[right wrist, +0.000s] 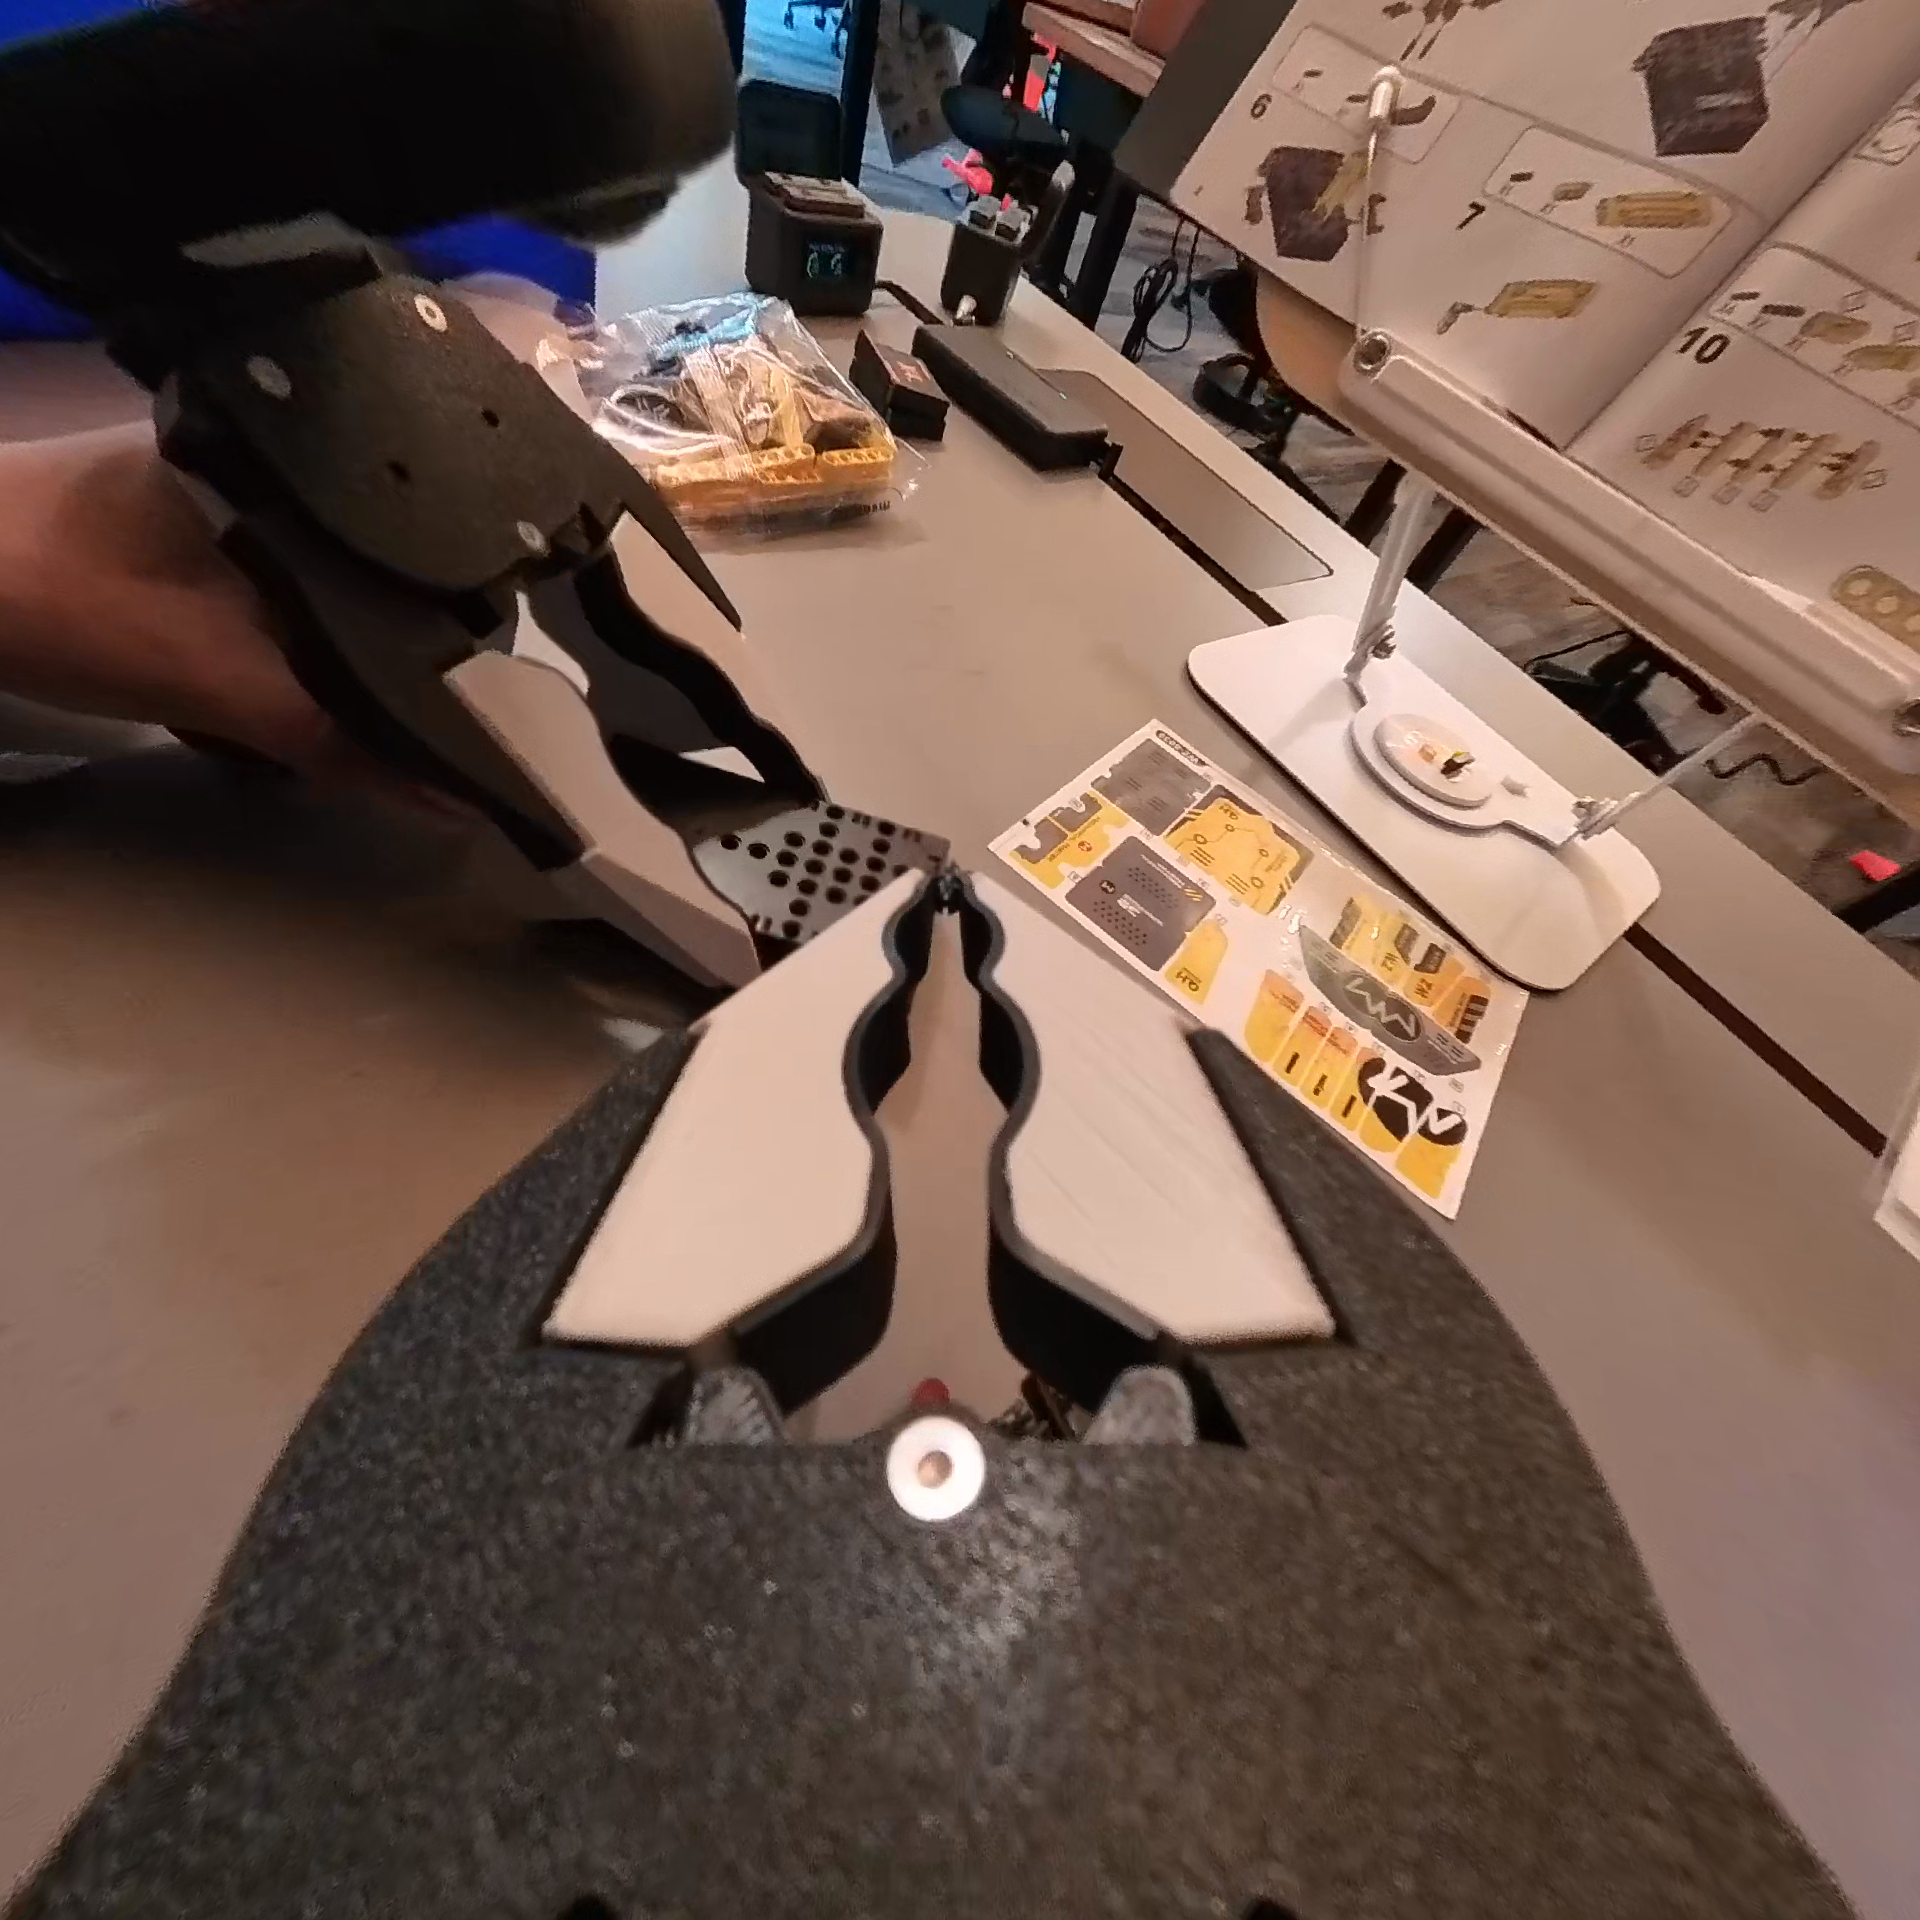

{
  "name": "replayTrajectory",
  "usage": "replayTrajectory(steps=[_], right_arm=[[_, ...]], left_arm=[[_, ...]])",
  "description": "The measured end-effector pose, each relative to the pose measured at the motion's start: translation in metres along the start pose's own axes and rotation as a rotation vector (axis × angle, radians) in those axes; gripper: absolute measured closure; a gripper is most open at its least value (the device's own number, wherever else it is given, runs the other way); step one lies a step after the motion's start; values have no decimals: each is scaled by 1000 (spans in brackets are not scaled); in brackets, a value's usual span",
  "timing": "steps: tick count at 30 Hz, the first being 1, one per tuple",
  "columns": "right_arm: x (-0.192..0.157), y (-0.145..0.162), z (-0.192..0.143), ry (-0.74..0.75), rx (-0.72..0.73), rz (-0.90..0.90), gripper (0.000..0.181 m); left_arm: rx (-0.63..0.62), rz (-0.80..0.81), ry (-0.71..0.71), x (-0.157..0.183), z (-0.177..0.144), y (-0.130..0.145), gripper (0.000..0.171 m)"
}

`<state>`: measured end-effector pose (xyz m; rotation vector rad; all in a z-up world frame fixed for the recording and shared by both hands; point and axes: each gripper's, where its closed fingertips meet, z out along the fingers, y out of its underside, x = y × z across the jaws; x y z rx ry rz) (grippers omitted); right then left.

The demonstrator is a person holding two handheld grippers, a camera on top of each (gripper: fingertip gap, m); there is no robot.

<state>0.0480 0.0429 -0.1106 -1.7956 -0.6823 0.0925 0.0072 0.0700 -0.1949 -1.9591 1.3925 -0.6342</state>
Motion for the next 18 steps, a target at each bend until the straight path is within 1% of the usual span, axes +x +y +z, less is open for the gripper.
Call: replayTrajectory(steps=[2, 3, 6, 7, 8, 11, 15, 18], right_arm=[[1, 3, 0, 14, -19, -25, 176], [1, 4, 0, 22, -25, -42, 177], [-1, 6, 1, 27, -42, -84, 176], [-3, 7, 2, 19, -49, -88, 176], [-5, 8, 3, 11, -56, -90, 176], [-8, 10, 4, -1, -67, -92, 176], [-11, 21, 8, -25, -119, -78, 176], [-11, 25, 10, -34, -138, -63, 177]], left_arm=[[29, -78, 38, -1, -3, -3, 106], [54, -148, 89, -1, -6, -6, 106], [117, -412, 347, 7, -16, -14, 106], [128, -471, 407, 8, -19, -15, 106], [130, -500, 433, 7, -20, -15, 106], [110, -491, 427, 7, -17, -11, 106], [99, -528, 544, 24, -19, -14, 106], [98, -534, 557, 25, -19, -14, 106]])
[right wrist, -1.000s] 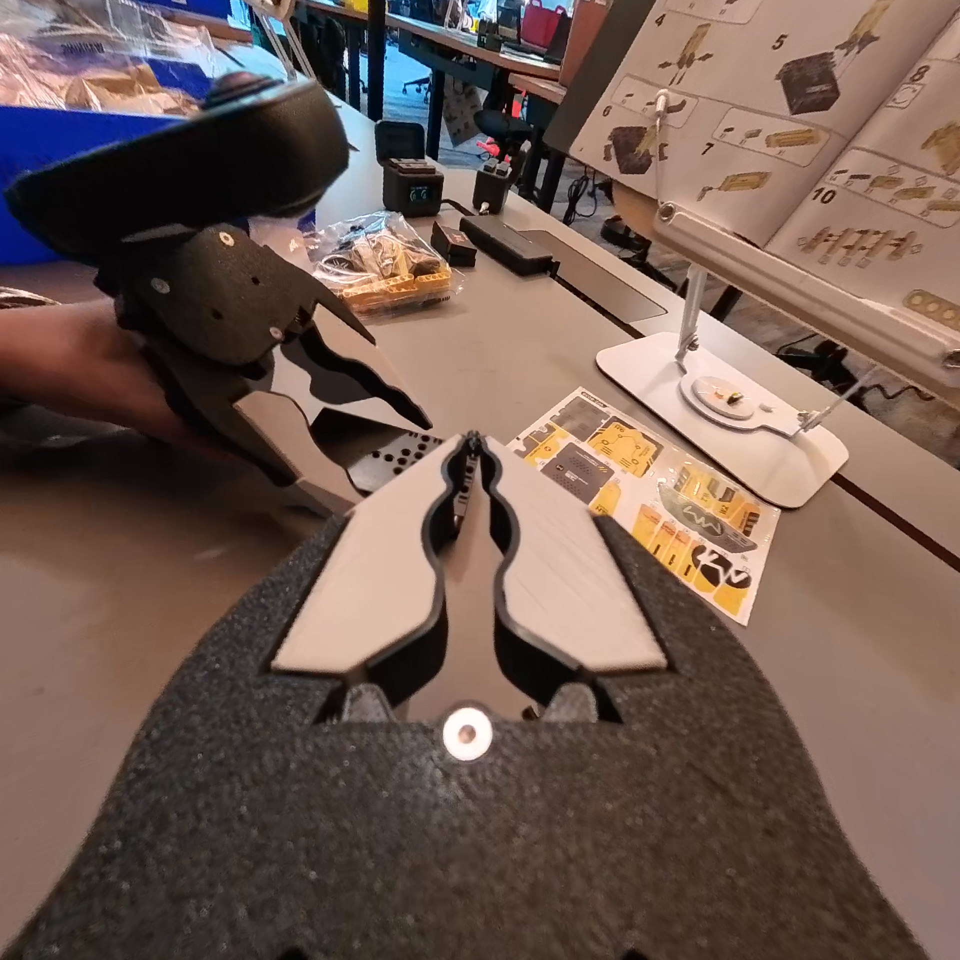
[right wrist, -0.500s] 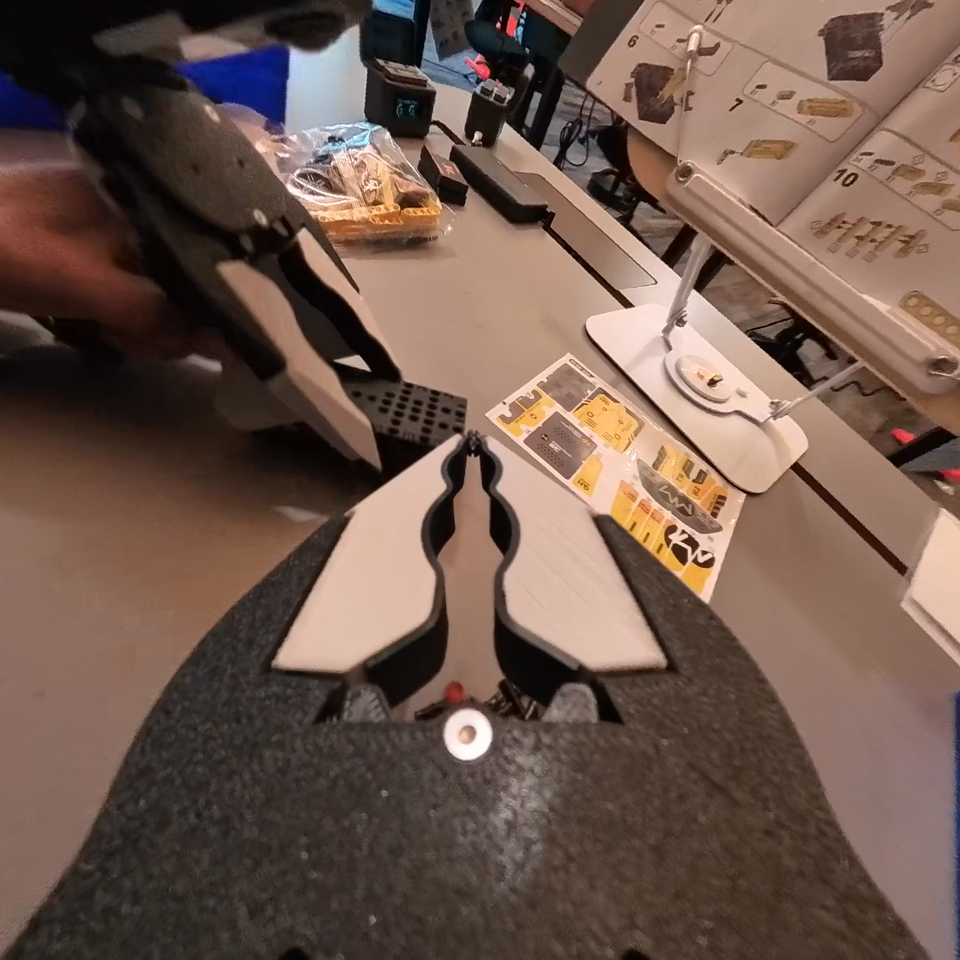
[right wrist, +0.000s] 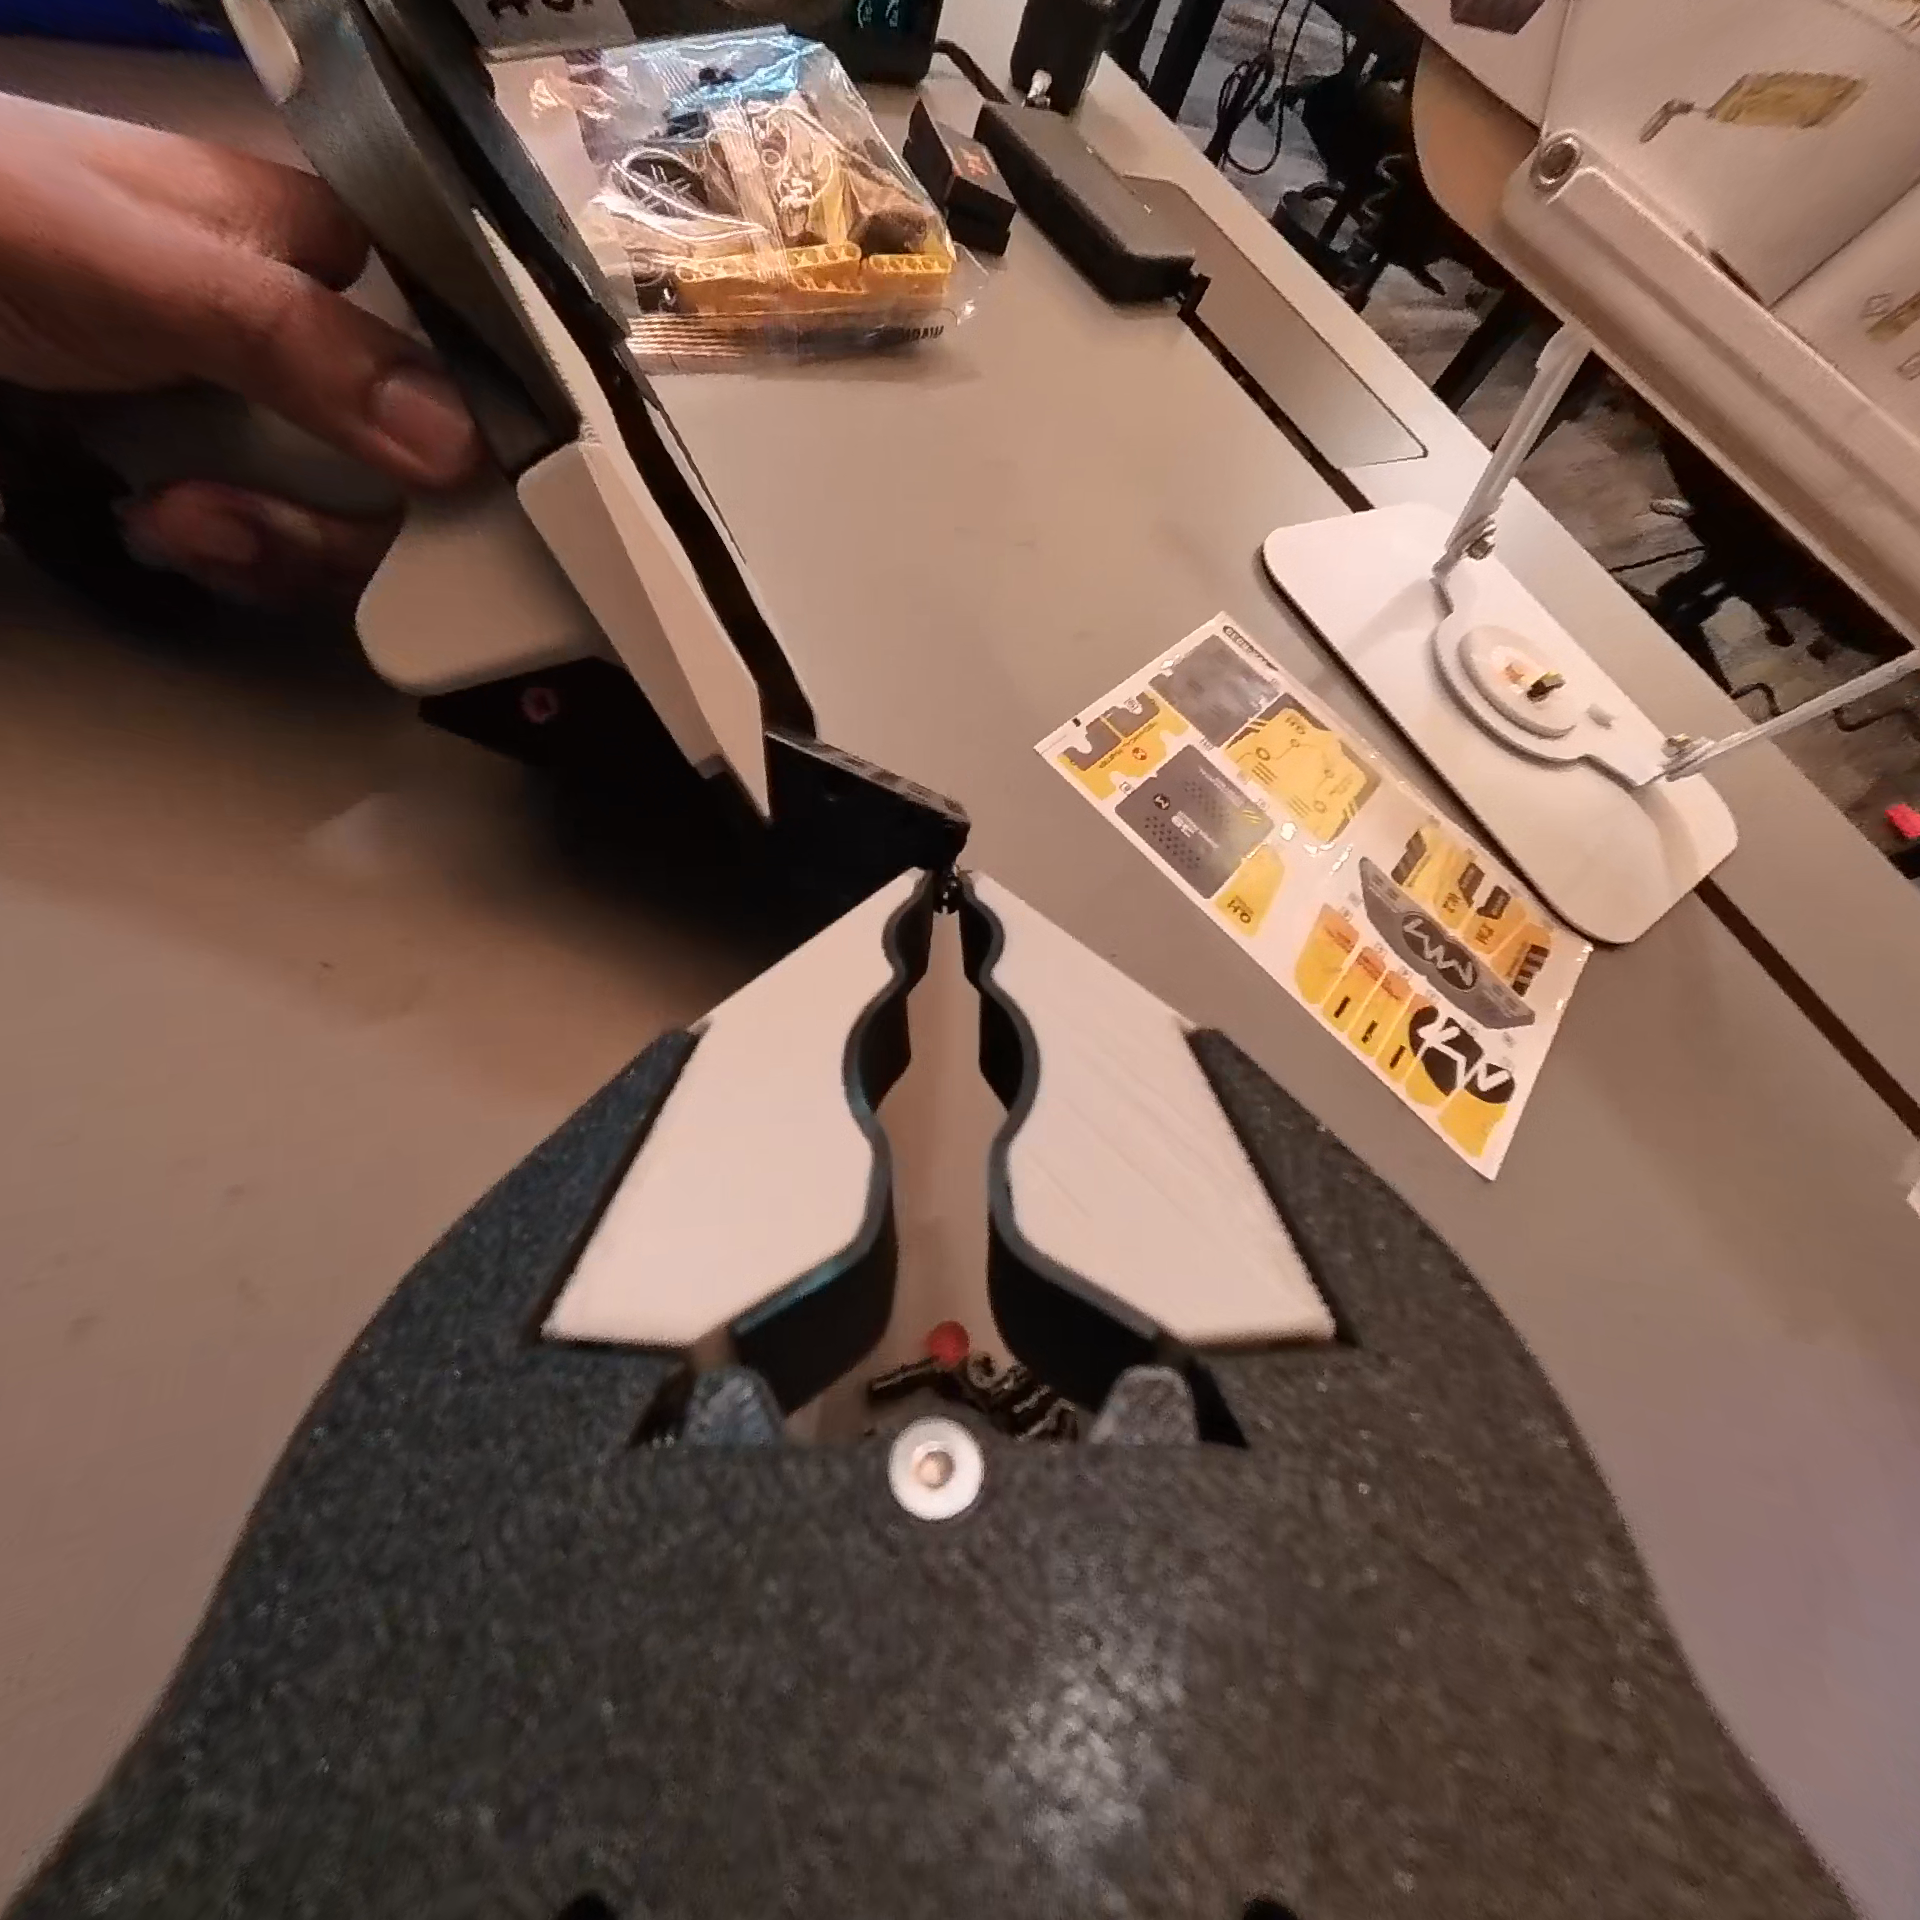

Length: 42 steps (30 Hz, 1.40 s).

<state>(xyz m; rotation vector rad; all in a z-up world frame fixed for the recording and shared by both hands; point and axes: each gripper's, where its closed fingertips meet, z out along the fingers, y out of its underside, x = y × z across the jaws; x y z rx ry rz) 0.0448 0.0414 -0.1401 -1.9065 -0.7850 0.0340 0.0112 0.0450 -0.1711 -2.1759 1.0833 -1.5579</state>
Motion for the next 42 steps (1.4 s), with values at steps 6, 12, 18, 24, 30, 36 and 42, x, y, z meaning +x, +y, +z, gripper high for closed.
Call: replayTrajectory(steps=[6, 12, 18, 24, 30, 36, 42], right_arm=[[-1, 1, 0, -27, -4, 29, 177], [-2, 3, 0, -31, -12, 25, 176], [-3, 3, 0, -36, -15, 19, 177], [-4, 3, 1, -32, -20, 11, 177], [-1, 2, 1, -24, -13, 19, 177], [-1, -1, 2, -12, -6, 10, 177], [-2, 0, 3, -30, -16, 17, 177]], left_arm=[[2, -20, 10, -1, -1, 0, 106], [-2, -18, -2, -1, -1, 0, 106], [-1, -18, -12, -2, 0, 0, 106], [-9, -18, -10, -2, 0, 0, 106], [-13, -45, 16, -2, -1, -1, 106], [-21, -42, 16, -1, -1, -1, 106], [-25, -32, 6, -1, -1, 0, 106]])
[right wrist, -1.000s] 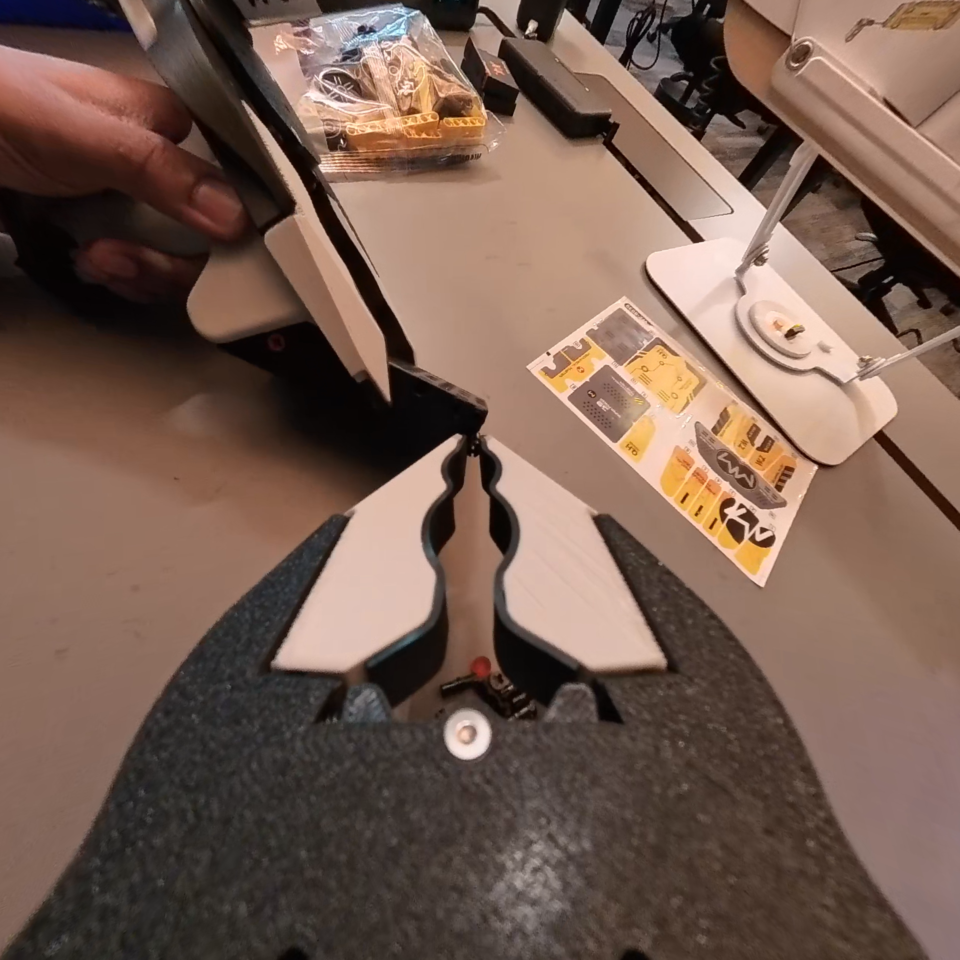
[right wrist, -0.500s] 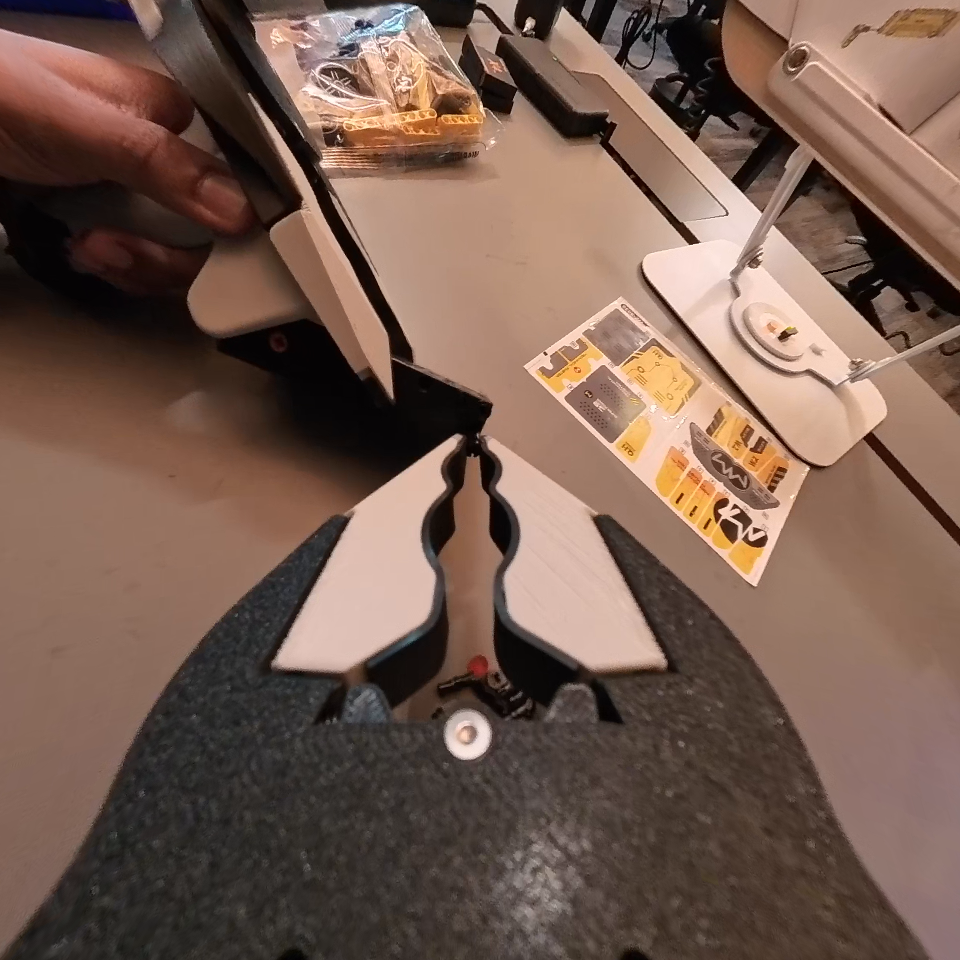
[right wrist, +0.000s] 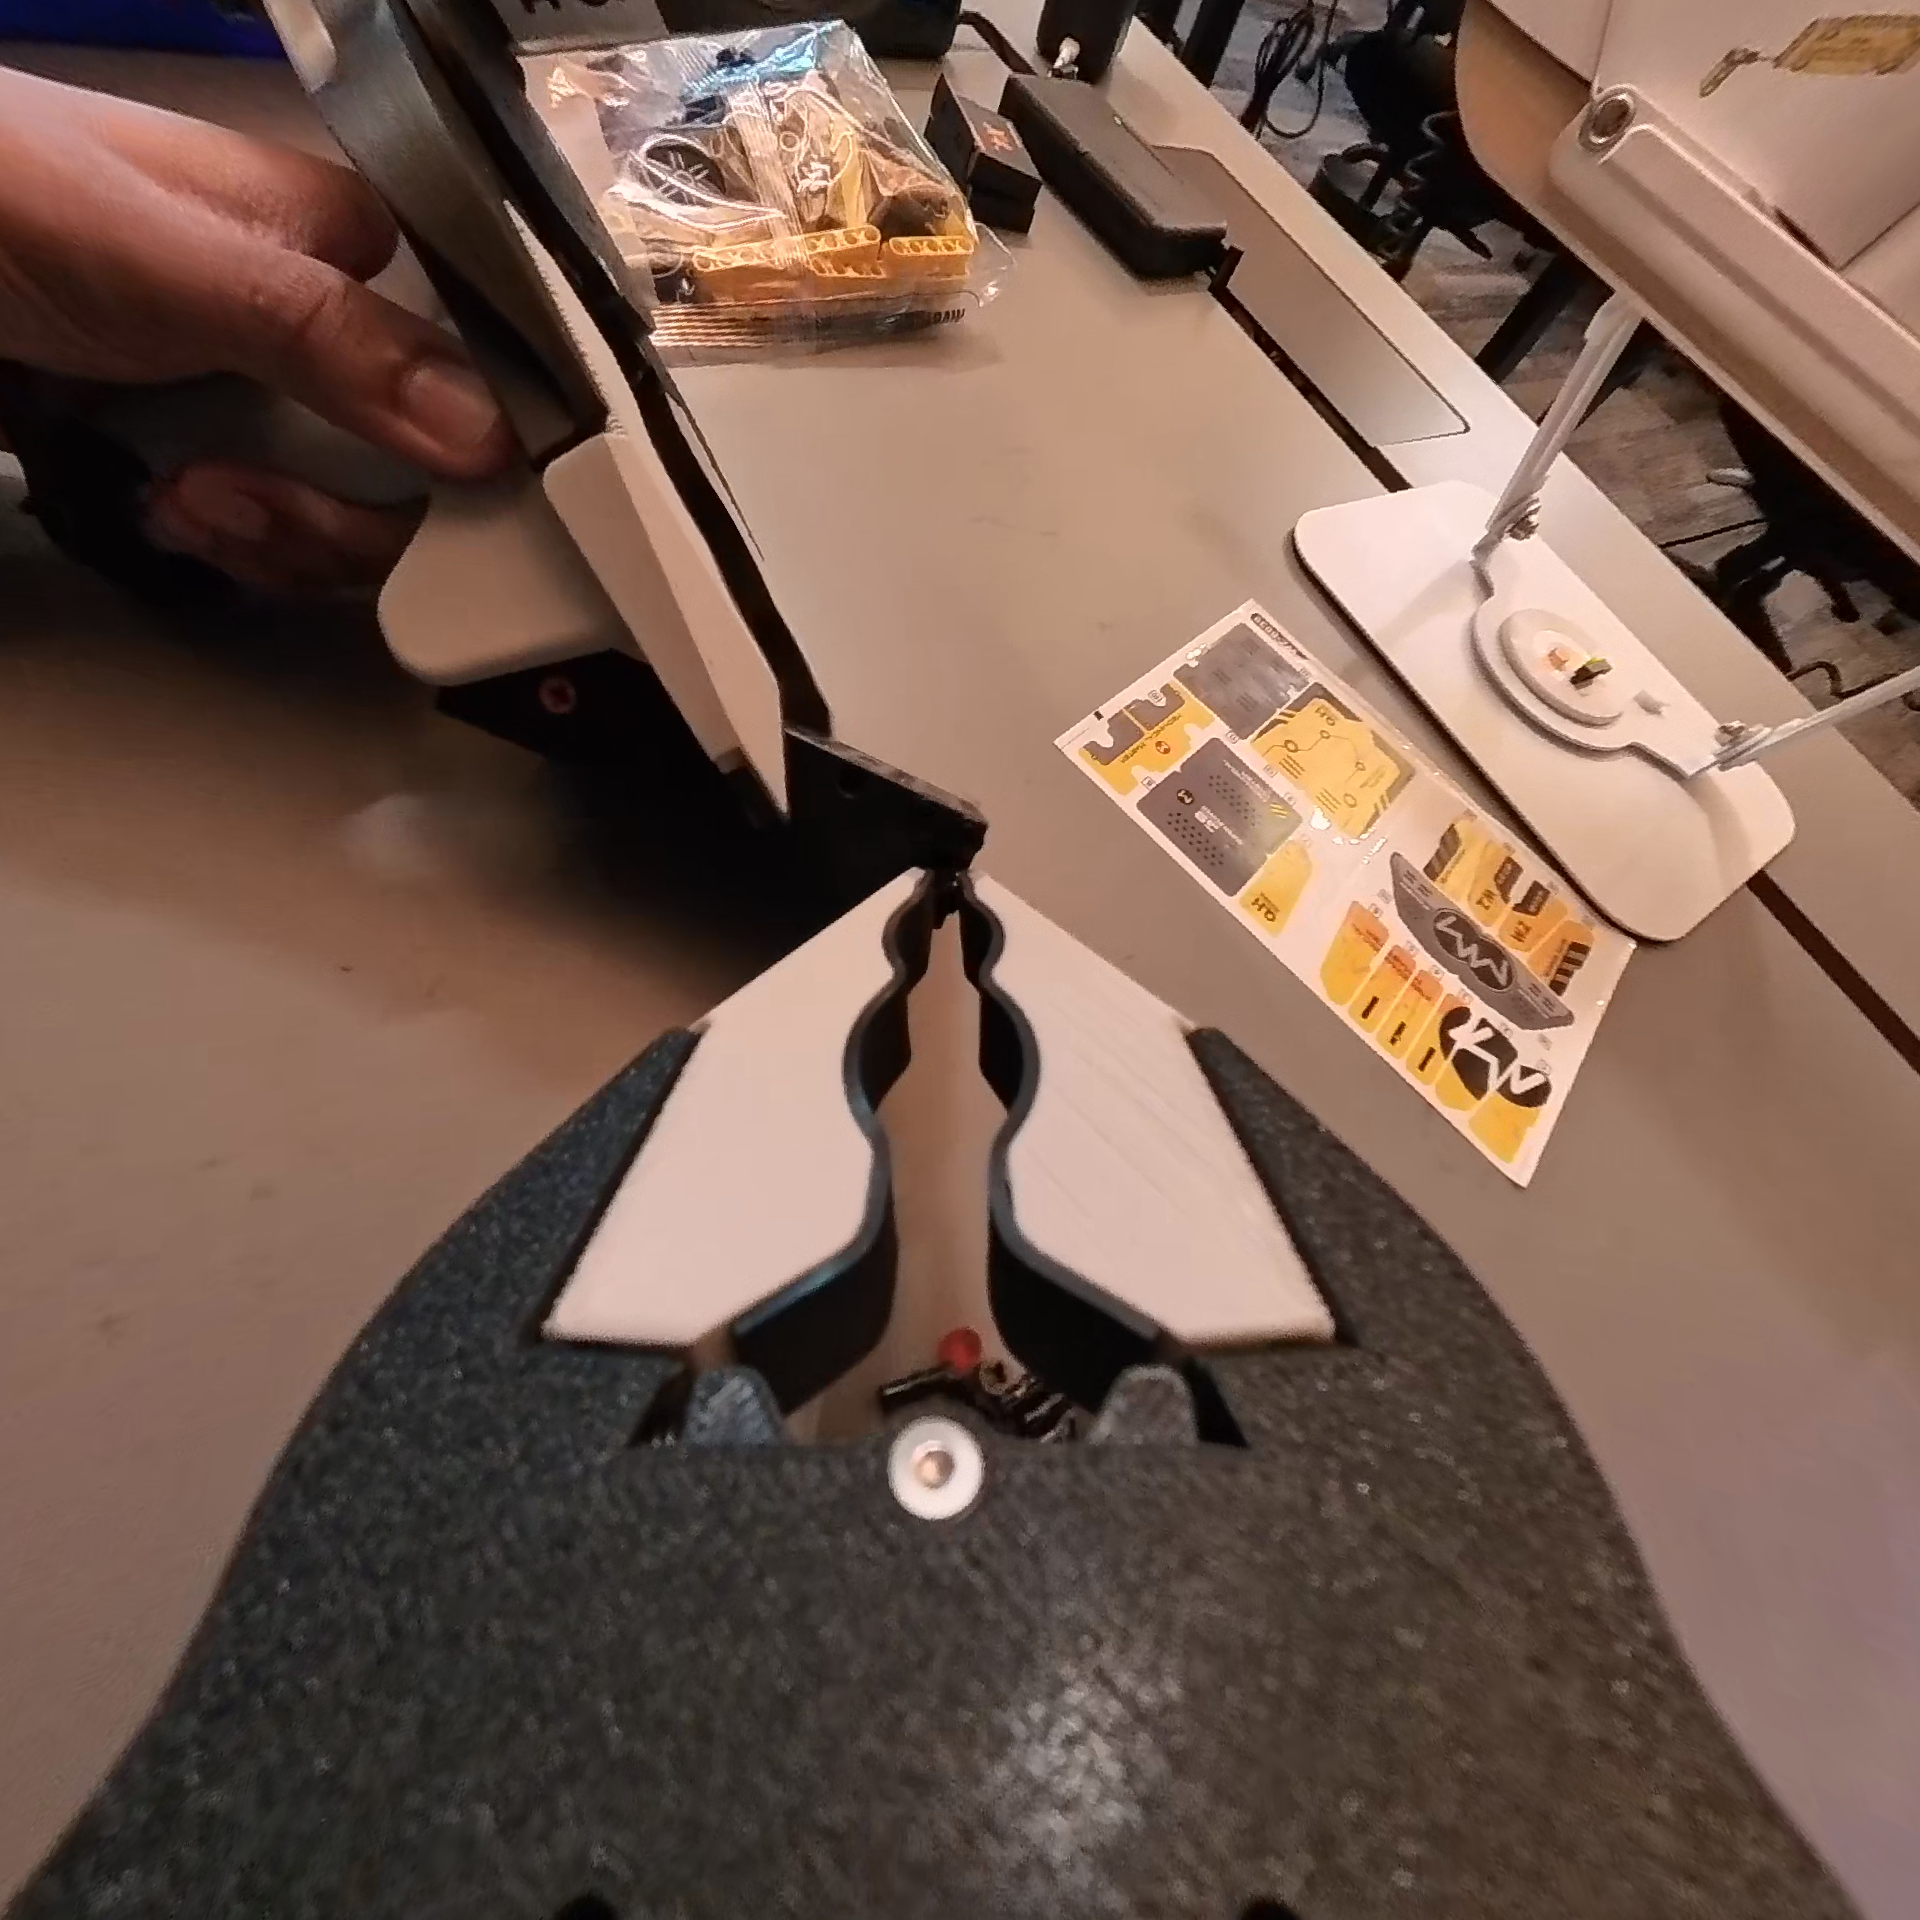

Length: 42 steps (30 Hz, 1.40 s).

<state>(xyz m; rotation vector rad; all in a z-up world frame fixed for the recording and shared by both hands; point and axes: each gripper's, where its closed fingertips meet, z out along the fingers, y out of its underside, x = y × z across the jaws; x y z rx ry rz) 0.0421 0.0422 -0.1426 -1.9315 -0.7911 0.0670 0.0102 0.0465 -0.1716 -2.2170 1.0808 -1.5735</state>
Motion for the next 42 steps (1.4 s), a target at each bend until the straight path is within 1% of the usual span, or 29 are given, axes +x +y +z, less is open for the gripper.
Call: replayTrajectory(steps=[5, 13, 21, 30, 36, 42], right_arm=[[-1, 3, -1, -32, -17, 43, 177], [-4, 11, -2, -111, -60, 174, 177], [-4, 12, 0, -122, -55, 202, 177], [-2, 9, 1, -139, -37, 247, 177], [-2, 9, 1, -136, -62, 174, 177], [-1, 8, 2, -77, -115, 3, 178]], left_arm=[[-12, 37, -24, 0, 1, 1, 106], [-38, 129, -100, -2, 4, 4, 106], [-50, 137, -121, -3, 4, 5, 106], [-74, 117, -100, -3, 3, 4, 106], [-94, 117, -91, -3, 3, 4, 107], [-101, 111, -88, -3, 3, 4, 106]])
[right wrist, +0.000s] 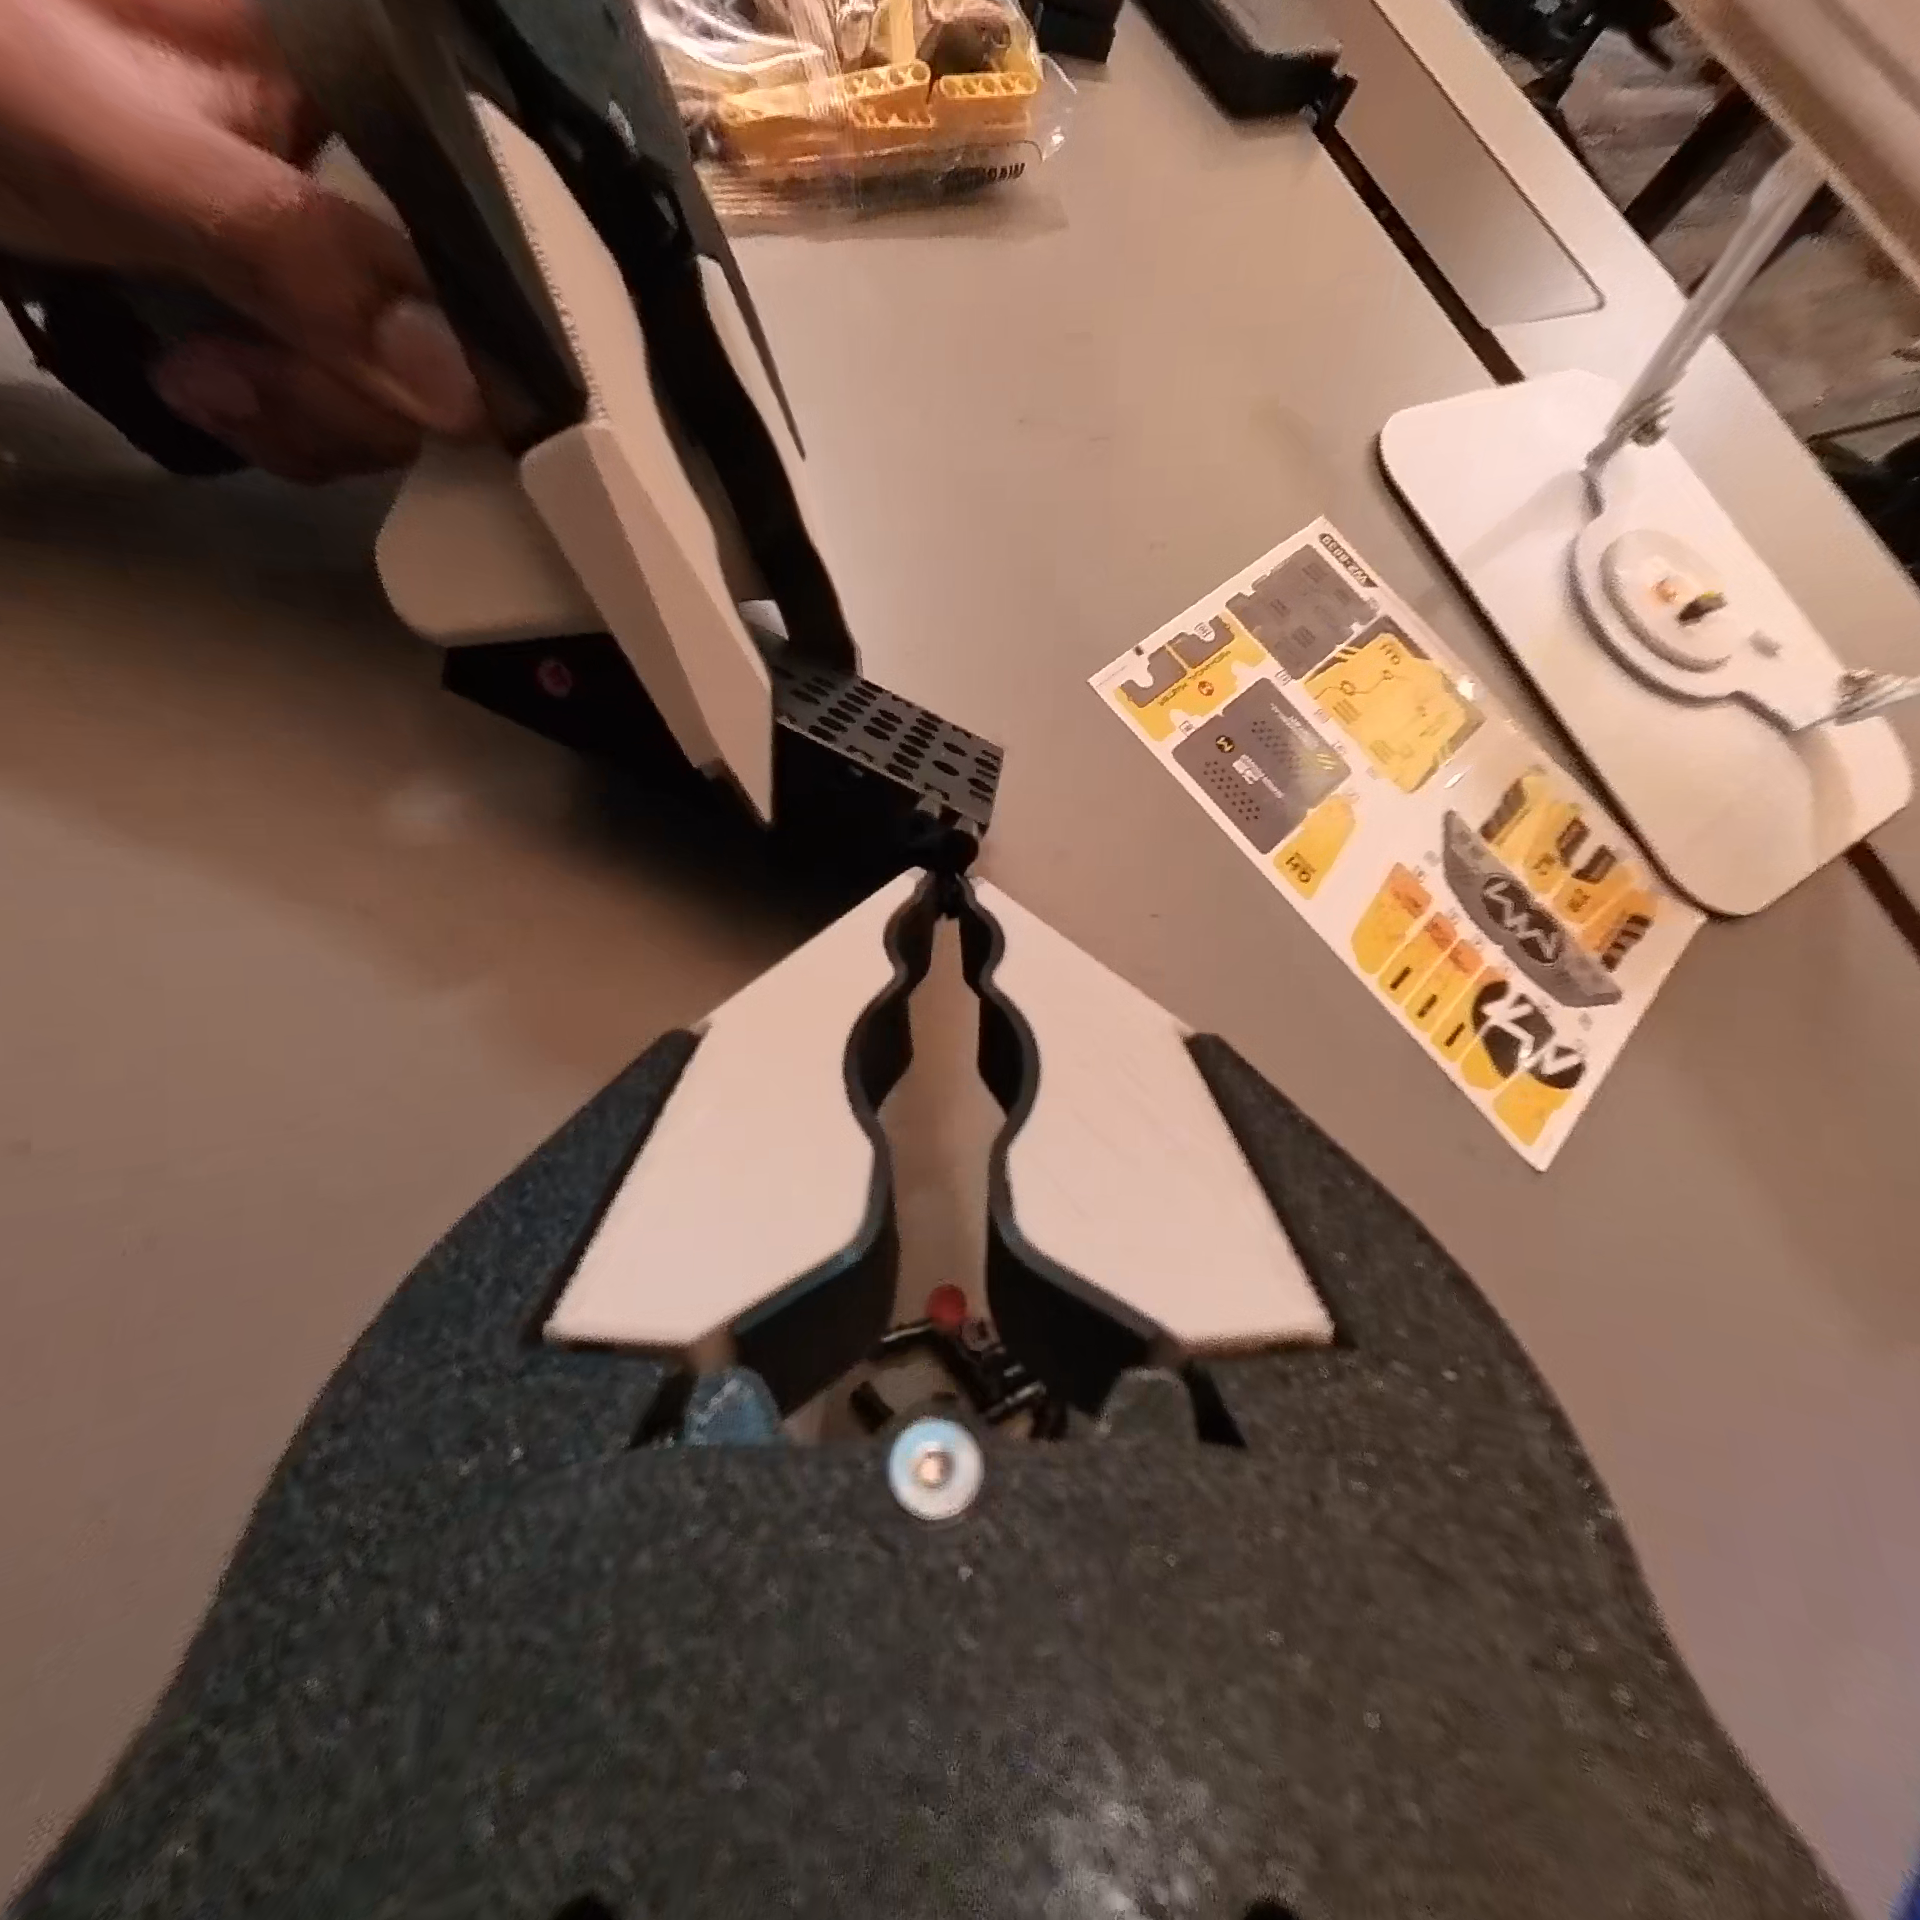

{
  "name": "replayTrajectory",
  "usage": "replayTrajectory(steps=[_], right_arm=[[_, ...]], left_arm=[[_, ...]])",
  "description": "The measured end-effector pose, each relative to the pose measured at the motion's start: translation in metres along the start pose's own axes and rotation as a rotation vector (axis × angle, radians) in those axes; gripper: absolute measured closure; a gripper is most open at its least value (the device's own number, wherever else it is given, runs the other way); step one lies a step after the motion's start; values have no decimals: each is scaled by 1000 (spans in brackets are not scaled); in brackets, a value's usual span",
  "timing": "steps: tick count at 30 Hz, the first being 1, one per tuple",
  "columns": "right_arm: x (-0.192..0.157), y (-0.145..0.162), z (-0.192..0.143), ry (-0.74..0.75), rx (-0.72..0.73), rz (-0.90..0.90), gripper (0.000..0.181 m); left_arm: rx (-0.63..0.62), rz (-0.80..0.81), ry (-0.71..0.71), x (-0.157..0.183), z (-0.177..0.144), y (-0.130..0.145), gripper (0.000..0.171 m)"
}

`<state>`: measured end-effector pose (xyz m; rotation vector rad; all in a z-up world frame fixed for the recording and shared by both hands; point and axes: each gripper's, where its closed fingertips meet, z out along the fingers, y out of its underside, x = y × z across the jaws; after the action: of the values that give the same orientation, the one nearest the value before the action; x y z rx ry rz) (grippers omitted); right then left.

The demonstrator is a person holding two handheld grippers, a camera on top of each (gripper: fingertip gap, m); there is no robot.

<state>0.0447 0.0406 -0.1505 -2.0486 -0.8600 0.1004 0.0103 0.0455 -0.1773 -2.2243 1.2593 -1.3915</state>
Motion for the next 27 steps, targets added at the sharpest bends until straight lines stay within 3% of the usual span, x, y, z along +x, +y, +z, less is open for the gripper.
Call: replayTrajectory(steps=[4, 8, 15, 22, 27], right_arm=[[2, -3, 0, 39, -25, -43, 178], [2, -4, 0, -1, -24, 66, 178], [5, -10, -1, -45, 97, 159, 177], [5, -4, -2, 54, 43, 33, 177], [4, -3, -2, 46, 35, 26, 177]], left_arm=[[0, -5, 9, 0, 0, 0, 106], [2, 14, 9, 0, 0, 0, 107], [61, -84, 90, 1, -3, -4, 107], [78, -121, 133, 1, -5, -6, 106], [75, -114, 123, 1, -4, -6, 107]])
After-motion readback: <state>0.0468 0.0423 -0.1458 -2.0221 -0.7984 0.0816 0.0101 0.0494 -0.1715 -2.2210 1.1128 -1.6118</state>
